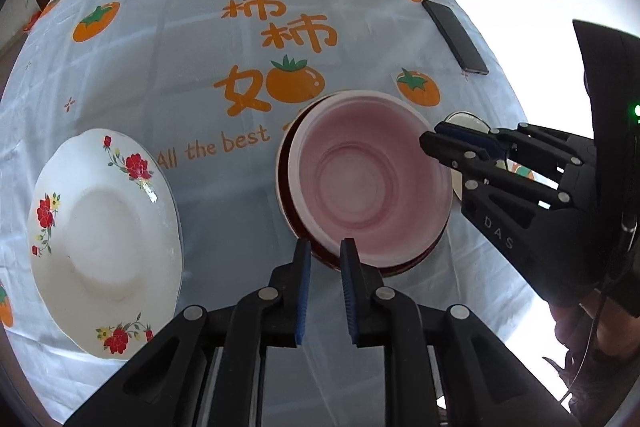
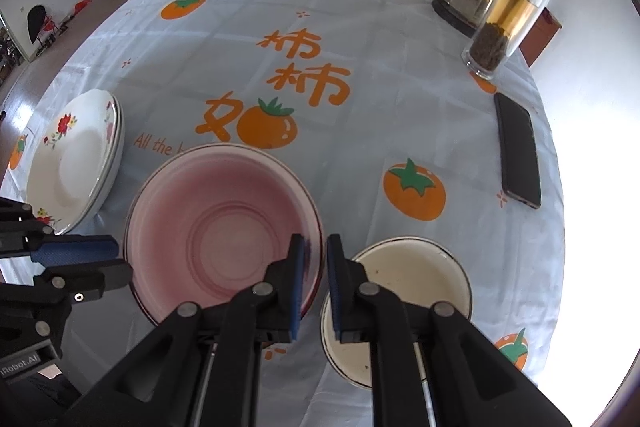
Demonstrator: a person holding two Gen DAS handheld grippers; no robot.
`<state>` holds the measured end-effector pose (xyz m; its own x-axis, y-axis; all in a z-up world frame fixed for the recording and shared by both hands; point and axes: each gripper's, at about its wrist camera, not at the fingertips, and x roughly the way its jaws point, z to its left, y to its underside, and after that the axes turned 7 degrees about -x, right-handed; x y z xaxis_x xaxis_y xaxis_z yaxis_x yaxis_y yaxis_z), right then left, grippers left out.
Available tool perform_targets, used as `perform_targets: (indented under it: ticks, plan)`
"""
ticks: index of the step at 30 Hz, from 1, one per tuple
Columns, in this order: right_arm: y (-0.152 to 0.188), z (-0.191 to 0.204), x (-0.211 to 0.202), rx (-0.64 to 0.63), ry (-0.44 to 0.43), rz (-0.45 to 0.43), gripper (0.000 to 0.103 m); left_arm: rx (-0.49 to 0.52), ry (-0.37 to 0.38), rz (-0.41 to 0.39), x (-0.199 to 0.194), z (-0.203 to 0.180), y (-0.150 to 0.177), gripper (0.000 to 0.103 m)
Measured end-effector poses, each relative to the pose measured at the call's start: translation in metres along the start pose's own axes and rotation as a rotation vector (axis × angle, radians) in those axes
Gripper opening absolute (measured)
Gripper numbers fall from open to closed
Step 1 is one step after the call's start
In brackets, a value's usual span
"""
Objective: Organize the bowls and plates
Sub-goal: 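Lower the pink bowl into the stainless steel bowl with both grippers, then open both grippers and release the pink bowl rim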
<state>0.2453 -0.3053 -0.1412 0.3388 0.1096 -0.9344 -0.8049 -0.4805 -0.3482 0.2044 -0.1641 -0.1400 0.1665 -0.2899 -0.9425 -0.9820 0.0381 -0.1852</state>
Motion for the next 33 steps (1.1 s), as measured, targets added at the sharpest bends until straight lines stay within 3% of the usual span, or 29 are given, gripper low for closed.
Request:
perform_targets:
  ticks: [15,17,20,21,24,26,33]
  plan:
    - [0.008,0.003,-0.004,-0.011,-0.022,-0.016,0.015,-0.008,-0.048,-0.014,0.001,0.008,0.004,0.022]
    - [0.009,0.001,-0.007,0.007,-0.026,-0.033,0.022,-0.001,-0.056,-0.022,-0.001,0.007,0.005,0.022]
    - [0.009,-0.001,-0.014,0.028,-0.027,-0.064,0.055,0.028,-0.095,-0.048,-0.004,0.003,0.006,0.022]
    - [0.01,-0.002,-0.017,0.033,-0.03,-0.075,0.06,0.032,-0.103,-0.053,-0.005,0.003,0.006,0.022]
    - [0.01,0.0,-0.02,0.036,-0.027,-0.084,0.06,0.033,-0.122,-0.066,-0.008,0.004,0.005,0.03]
    - [0.011,0.0,-0.02,0.036,-0.024,-0.081,0.061,0.03,-0.127,-0.076,-0.01,0.004,0.005,0.041]
    - [0.018,0.002,-0.026,0.056,-0.027,-0.101,0.061,0.032,-0.149,-0.097,-0.016,0.006,0.007,0.043]
